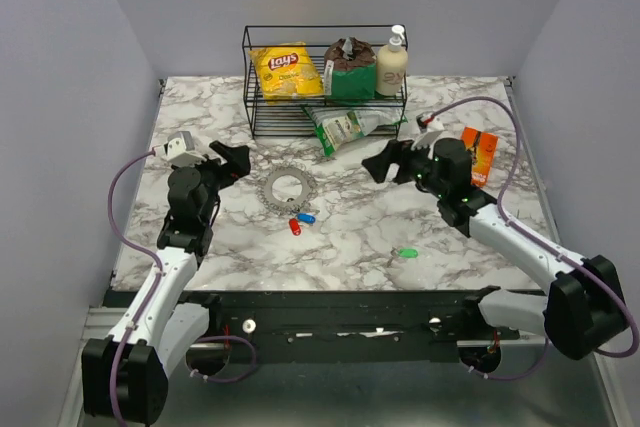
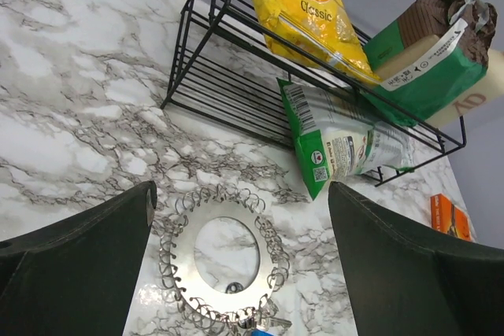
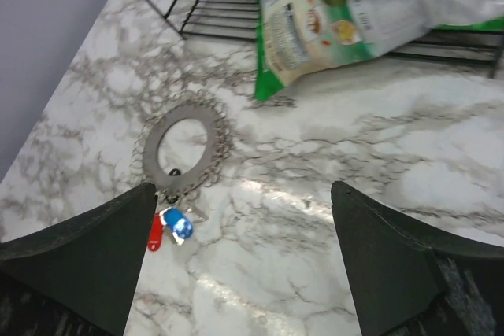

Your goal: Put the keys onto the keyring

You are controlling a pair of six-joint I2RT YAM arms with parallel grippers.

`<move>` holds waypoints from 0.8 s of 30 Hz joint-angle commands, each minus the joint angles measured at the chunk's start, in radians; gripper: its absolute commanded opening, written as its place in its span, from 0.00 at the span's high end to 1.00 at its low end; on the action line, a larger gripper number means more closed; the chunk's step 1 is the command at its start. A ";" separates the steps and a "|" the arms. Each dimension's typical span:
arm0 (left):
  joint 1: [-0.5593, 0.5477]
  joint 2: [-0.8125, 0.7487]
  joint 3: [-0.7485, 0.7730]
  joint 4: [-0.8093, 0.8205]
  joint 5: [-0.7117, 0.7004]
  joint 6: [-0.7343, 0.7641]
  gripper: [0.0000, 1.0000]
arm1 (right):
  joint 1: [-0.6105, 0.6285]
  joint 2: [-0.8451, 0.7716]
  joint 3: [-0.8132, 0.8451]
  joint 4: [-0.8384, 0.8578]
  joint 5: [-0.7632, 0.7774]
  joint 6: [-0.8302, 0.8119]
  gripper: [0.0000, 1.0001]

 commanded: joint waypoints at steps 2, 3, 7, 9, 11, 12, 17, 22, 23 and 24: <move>0.004 0.009 0.058 -0.075 -0.022 -0.092 0.01 | 0.183 0.071 0.092 -0.065 0.080 -0.079 0.00; 0.005 0.009 0.064 -0.113 -0.027 -0.130 0.01 | 0.198 0.105 0.129 -0.070 0.078 -0.090 0.00; 0.008 0.015 0.032 -0.023 0.097 -0.108 0.01 | 0.258 0.162 0.224 -0.131 0.100 -0.136 0.00; 0.008 0.017 0.005 0.057 0.149 -0.069 0.01 | 0.270 0.165 0.243 -0.139 0.117 -0.140 0.00; 0.008 0.028 0.009 0.074 0.159 -0.054 0.01 | 0.276 0.174 0.250 -0.139 0.120 -0.133 0.00; 0.008 0.035 0.027 0.023 0.154 -0.045 0.01 | 0.278 0.180 0.253 -0.139 0.117 -0.128 0.00; 0.008 0.147 0.153 -0.168 0.139 -0.019 0.01 | 0.293 0.234 0.269 -0.153 0.104 -0.120 0.00; 0.008 0.219 0.245 -0.326 0.156 -0.028 0.01 | 0.319 0.323 0.309 -0.157 0.097 -0.088 0.00; 0.008 0.232 0.247 -0.331 0.168 -0.028 0.01 | 0.324 0.338 0.316 -0.160 0.100 -0.085 0.00; 0.008 0.238 0.249 -0.337 0.182 -0.026 0.01 | 0.332 0.370 0.335 -0.163 0.100 -0.082 0.00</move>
